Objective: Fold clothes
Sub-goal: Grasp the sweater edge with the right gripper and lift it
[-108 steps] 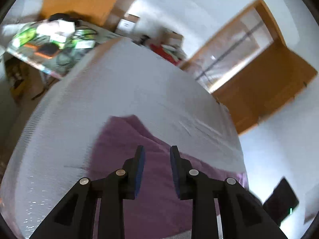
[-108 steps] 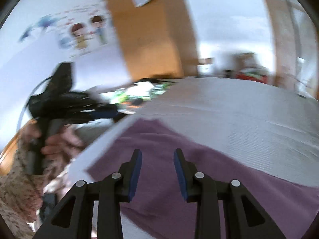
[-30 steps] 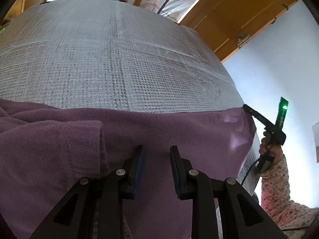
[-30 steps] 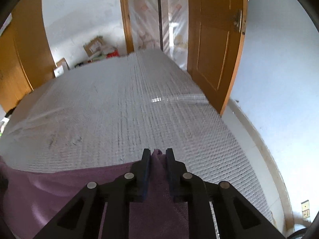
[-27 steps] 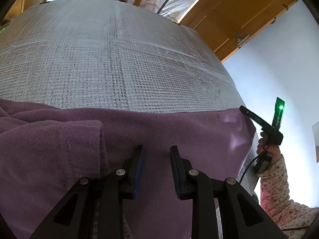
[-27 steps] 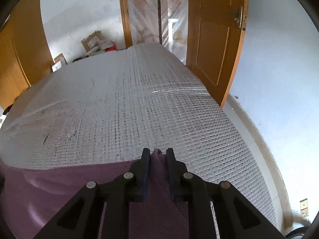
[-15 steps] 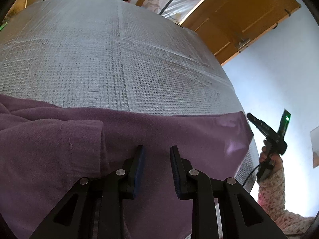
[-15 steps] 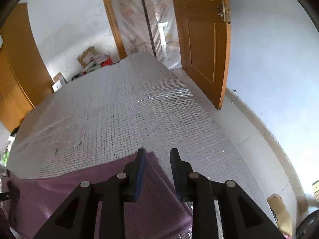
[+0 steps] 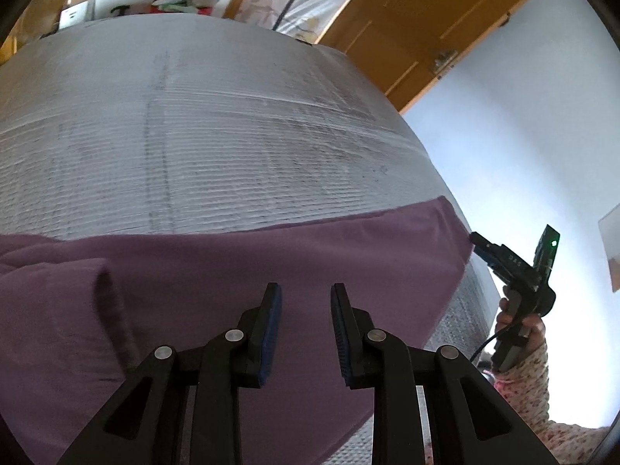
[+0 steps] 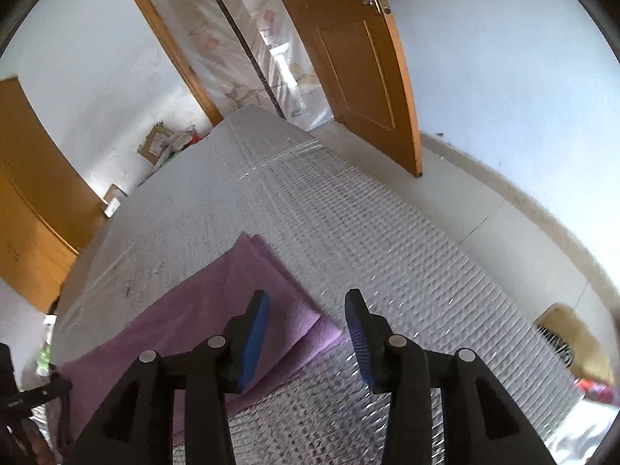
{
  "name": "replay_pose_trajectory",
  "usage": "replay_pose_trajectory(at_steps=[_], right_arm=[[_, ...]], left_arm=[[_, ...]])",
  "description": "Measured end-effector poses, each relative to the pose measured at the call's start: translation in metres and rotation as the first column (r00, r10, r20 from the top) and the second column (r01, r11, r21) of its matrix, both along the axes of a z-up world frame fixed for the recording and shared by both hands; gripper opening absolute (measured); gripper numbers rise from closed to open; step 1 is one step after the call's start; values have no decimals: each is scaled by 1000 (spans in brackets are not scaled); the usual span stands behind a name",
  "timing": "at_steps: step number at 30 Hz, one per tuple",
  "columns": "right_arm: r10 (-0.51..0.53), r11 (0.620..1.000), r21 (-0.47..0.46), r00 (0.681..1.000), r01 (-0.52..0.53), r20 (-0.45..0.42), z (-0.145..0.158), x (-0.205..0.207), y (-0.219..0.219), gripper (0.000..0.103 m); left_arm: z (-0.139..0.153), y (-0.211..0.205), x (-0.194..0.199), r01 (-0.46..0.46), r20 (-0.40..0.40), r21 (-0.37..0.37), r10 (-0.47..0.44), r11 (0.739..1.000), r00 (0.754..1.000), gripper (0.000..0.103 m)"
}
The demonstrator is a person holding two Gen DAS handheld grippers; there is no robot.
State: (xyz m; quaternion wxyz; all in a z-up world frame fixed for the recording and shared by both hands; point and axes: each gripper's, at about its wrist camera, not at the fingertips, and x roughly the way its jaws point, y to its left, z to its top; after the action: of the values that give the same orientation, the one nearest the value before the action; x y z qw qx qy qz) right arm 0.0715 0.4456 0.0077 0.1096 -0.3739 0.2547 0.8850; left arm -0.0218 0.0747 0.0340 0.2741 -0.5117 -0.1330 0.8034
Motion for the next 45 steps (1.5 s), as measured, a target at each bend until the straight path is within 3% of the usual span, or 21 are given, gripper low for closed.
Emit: replay_pose_trajectory(at_steps=[15, 21, 23, 27, 36, 45], right_arm=[[-32, 999, 6, 999, 33, -27, -10, 5, -13, 43], [-17, 1000, -2, 999, 17, -28, -11, 4, -18, 29], [-14, 1000, -10, 1000, 14, -27, -11, 3, -17, 20], [-4, 1000, -9, 1000, 4, -30, -11, 2, -20, 15], [92, 994, 66, 993, -87, -72, 7, -2, -46, 10], [221, 972, 109, 963, -206, -156, 37, -1, -81, 10]], left_arm=[[-10, 54, -1, 111, 43, -25, -110, 994, 993, 27], [-16, 60, -2, 123, 64, -32, -120, 992, 991, 27], [-17, 58, -3, 120, 70, -22, -118, 993, 991, 27], [-18, 59, -3, 120, 73, -20, -118, 993, 990, 27], [-20, 57, -5, 113, 85, 3, -113, 994, 990, 27], [-21, 56, -6, 105, 92, 21, -107, 994, 990, 27]])
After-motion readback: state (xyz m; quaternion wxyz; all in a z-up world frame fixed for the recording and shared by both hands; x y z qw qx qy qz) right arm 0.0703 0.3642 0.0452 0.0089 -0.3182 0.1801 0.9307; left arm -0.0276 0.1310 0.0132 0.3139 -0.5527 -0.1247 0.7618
